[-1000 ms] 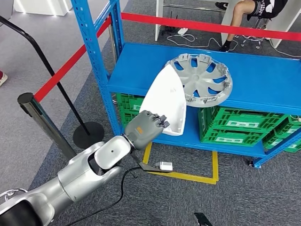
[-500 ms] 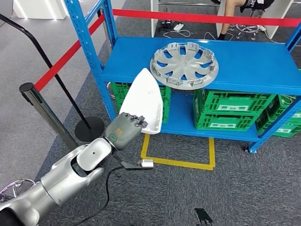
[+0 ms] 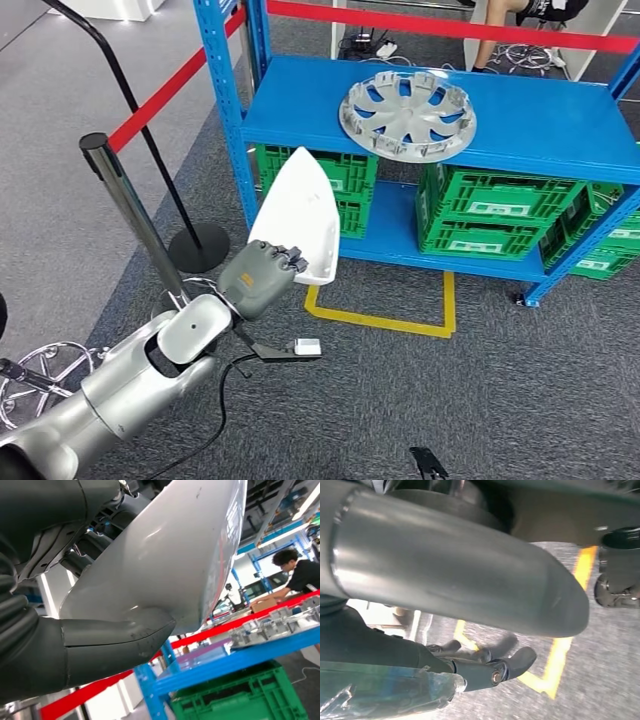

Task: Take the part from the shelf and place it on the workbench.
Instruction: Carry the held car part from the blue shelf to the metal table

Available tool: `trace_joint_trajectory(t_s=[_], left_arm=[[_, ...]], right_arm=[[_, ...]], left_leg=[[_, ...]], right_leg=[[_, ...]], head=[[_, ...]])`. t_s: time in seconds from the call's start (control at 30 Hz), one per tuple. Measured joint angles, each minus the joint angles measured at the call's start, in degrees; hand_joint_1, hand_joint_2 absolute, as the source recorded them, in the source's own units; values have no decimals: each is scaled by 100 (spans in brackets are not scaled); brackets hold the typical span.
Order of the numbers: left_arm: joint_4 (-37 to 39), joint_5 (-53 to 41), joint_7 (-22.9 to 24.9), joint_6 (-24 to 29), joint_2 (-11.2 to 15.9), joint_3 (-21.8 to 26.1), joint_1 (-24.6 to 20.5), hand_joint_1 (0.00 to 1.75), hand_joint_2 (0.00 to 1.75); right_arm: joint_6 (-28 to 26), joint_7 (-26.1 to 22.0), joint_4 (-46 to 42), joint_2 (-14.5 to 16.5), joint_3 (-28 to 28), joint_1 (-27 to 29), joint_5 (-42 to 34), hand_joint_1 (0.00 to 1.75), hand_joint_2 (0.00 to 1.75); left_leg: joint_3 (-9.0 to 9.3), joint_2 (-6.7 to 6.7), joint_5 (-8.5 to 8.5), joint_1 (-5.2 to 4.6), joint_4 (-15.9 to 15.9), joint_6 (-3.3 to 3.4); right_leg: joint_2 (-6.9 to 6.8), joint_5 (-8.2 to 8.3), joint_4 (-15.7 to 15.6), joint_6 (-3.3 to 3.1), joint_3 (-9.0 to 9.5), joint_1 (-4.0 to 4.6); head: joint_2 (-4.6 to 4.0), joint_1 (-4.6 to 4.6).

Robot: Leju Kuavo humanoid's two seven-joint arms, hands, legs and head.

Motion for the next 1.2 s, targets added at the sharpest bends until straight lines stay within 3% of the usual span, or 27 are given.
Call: trace_joint_trajectory(t_s=[0.03,0.07,0.1,0.13,0.17,0.2,0.27,0.33,0.4,0.47,0.53,0.57,0.6,0.63,0.7,0.77,0.83,0.87,0.9,1.0,1.03,1.1,1.2], left_arm=[[0,26,0,-10,6,22,22,175,175],[0,53,0,-21,11,45,46,175,175],[0,77,0,-31,17,66,71,175,175],[0,91,0,-38,22,81,95,175,175],[0,106,0,-46,25,97,113,175,175],[-1,130,0,-56,27,116,126,175,175],[-3,196,-10,-81,36,177,143,175,175],[-4,251,-27,-97,44,232,151,175,175],[-4,285,-42,-110,55,260,168,175,175],[-4,326,-62,-129,66,294,187,175,175],[-3,378,-81,-143,68,335,202,175,175],[-1,404,-91,-140,68,353,215,175,175],[5,442,-113,-128,68,372,232,175,175],[17,490,-148,-107,68,394,247,175,175],[53,592,-222,-66,56,455,262,175,175],[82,644,-263,-53,27,521,260,175,175],[103,658,-279,-55,0,568,260,175,175],[115,660,-281,-55,-8,586,263,175,175],[129,658,-282,-55,-17,602,268,175,175],[165,646,-282,-46,-53,656,294,175,175],[178,643,-281,-44,-60,670,308,175,175],[208,637,-278,-40,-66,691,332,175,175],[248,623,-272,-34,-78,722,346,175,175]], right_arm=[[-5,19,1,0,0,-4,5,0,0],[-9,27,1,0,0,-8,9,0,0],[-12,27,1,0,0,-11,13,0,0],[-16,28,1,0,-1,-12,17,0,0],[-18,29,1,0,-1,-15,23,0,0],[-20,31,0,0,-1,-26,30,0,0],[-26,31,-3,0,-1,-48,48,0,0],[-35,17,-6,-1,-2,-56,63,0,0],[-40,4,-5,2,-4,-54,70,0,0],[-39,5,-5,4,-4,-55,80,0,0],[-39,5,-6,4,-4,-53,97,0,0],[-39,5,-6,3,-4,-50,108,0,0],[-39,5,-6,3,-4,-50,123,0,0],[-38,5,-6,2,-4,-52,138,0,0],[-35,5,-6,3,-3,-59,166,0,0],[-34,9,-7,7,-2,-65,184,0,0],[-34,13,-8,9,-2,-68,197,0,0],[-36,14,-8,9,-2,-66,202,0,0],[-39,14,-8,8,-2,-63,210,0,0],[-56,17,-8,4,-2,-63,252,0,0],[-62,18,-8,4,-2,-64,267,0,0],[-74,19,-8,4,-2,-61,289,0,0],[-86,19,-8,4,-2,-59,310,0,0]], left_leg=[[-90,1,74,-5,2,8],[-185,2,149,-11,4,7],[-282,4,226,-15,7,2],[-377,5,301,-16,10,-6],[-465,6,374,-15,13,-21],[-545,4,446,-17,20,-43],[-645,4,580,-27,28,-100],[-675,7,706,-26,15,-161],[-728,6,699,-10,34,-232],[-872,4,287,3,384,-312],[-1065,6,-302,14,1135,-366],[-1124,6,-465,16,1487,-376],[-1111,5,-500,16,1703,-374],[-1010,5,-416,15,1726,-358],[-536,4,-147,-3,1220,-285],[37,4,-160,-41,425,-192],[274,7,-264,-83,6,-129],[266,9,-236,-90,-54,-110],[251,9,-207,-96,-89,-120],[210,-1,-113,-87,-164,-153],[188,-4,-80,-91,-163,-126],[153,-3,-46,-103,-154,-87],[113,-3,-5,-111,-144,-62]], right_leg=[[1,-254,428,7,-78,2],[1,-383,785,10,-113,6],[1,-372,990,8,-72,9],[1,-255,991,4,69,10],[0,-107,774,-2,320,11],[-2,-66,391,-9,645,12],[15,-199,-439,-35,1228,24],[43,-296,-756,-85,1390,50],[44,-191,-724,-171,1295,43],[33,-44,-728,-261,1161,27],[27,100,-722,-299,987,32],[24,165,-718,-302,899,35],[20,229,-716,-303,811,40],[20,288,-716,-303,727,48],[22,397,-717,-297,584,62],[18,487,-717,-262,496,72],[5,582,-741,-198,460,57],[2,636,-778,-165,459,52],[2,647,-822,-175,466,53],[1,724,-952,-346,469,86],[0,795,-984,-330,462,84],[0,881,-1035,-214,454,68],[-1,946,-1070,-166,440,58]], head=[[0,5],[0,5],[0,3],[0,3],[0,3],[0,3],[0,-7],[0,2],[0,17],[0,-9],[0,-30],[0,-29],[0,-30],[0,-30],[0,-29],[0,-25],[0,-36],[0,-42],[0,-49],[0,-23],[0,-16],[0,-17],[0,-18]])
